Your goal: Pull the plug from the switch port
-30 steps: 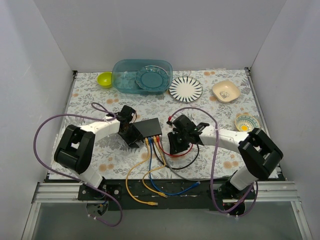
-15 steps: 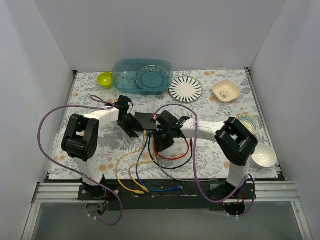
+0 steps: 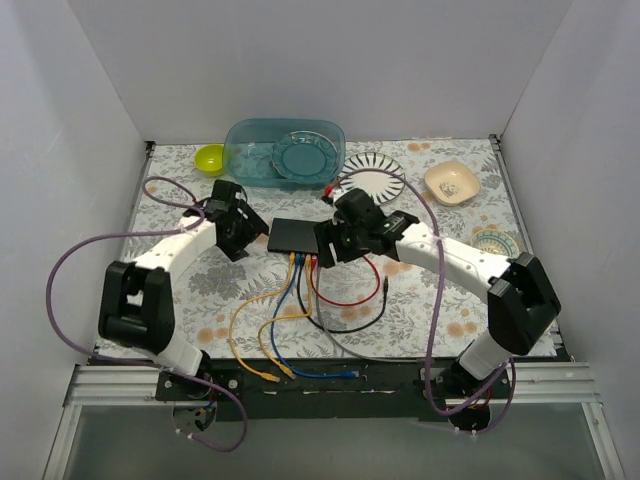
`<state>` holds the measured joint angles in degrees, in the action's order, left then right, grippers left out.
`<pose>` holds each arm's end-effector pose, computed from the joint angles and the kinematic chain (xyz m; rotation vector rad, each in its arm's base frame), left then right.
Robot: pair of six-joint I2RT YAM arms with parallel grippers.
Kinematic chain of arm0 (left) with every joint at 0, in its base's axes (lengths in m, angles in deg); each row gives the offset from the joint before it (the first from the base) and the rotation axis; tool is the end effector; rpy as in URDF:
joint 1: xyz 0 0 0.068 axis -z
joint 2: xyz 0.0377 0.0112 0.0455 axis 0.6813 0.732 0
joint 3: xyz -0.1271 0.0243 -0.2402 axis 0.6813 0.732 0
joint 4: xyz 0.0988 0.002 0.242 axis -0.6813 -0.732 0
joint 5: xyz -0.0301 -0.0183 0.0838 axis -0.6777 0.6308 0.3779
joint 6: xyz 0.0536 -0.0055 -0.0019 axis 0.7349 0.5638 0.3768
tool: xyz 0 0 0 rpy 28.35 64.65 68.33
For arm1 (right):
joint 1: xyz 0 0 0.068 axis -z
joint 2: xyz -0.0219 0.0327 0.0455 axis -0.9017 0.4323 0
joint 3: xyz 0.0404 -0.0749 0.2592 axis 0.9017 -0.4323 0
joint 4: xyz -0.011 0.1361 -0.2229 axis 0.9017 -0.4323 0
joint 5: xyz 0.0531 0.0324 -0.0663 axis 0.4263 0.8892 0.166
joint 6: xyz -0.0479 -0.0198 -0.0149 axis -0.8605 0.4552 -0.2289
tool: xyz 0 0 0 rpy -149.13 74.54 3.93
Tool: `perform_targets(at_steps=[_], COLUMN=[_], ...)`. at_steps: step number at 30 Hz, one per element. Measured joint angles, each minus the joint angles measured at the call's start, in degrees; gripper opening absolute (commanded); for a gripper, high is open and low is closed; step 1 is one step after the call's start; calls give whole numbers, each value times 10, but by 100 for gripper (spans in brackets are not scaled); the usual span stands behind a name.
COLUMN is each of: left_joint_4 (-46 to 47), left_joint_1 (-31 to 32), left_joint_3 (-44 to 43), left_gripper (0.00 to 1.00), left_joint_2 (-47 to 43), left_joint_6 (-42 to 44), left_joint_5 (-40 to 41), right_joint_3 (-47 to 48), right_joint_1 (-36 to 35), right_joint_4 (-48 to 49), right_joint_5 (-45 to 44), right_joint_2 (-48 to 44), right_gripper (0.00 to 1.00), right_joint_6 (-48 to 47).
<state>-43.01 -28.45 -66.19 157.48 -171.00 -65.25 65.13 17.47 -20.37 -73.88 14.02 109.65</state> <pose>0.3034 -0.0780 0.2005 -1.7951 2.2144 -0.4654 0.2397 0.2586 0.2453 -0.5793 2.4588 0.5695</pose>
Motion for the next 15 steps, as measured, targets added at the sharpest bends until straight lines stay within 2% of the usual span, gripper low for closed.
perform_targets(at_steps=[2, 3, 6, 7, 11, 13, 15], left_joint_4=[27, 49, 116, 133, 177, 193, 210], left_joint_1=[-1, -1, -1, -1, -1, -1, -1], left_joint_3=[19, 33, 90, 105, 148, 160, 163], left_gripper=[82, 98, 98, 98, 98, 90, 84], left_joint_2=[-56, -81, -139, -145, -142, -142, -142], left_joint_6=[3, 5, 5, 4, 7, 14, 20], left_joint_5=[-7, -18, -59, -70, -118, -144, -171], right_joint_3=[13, 21, 34, 33, 5, 5, 14], right_joint_1=[11, 19, 51, 63, 109, 122, 123], right_joint_4=[9, 19, 65, 88, 196, 238, 262], right_joint_5=[-11, -11, 14, 33, 122, 157, 186], right_joint_2=[-26, -30, -15, -4, 50, 88, 125], right_gripper=[75, 74, 64, 57, 44, 36, 33], right_joint_6=[-6, -6, 1, 13, 85, 115, 139])
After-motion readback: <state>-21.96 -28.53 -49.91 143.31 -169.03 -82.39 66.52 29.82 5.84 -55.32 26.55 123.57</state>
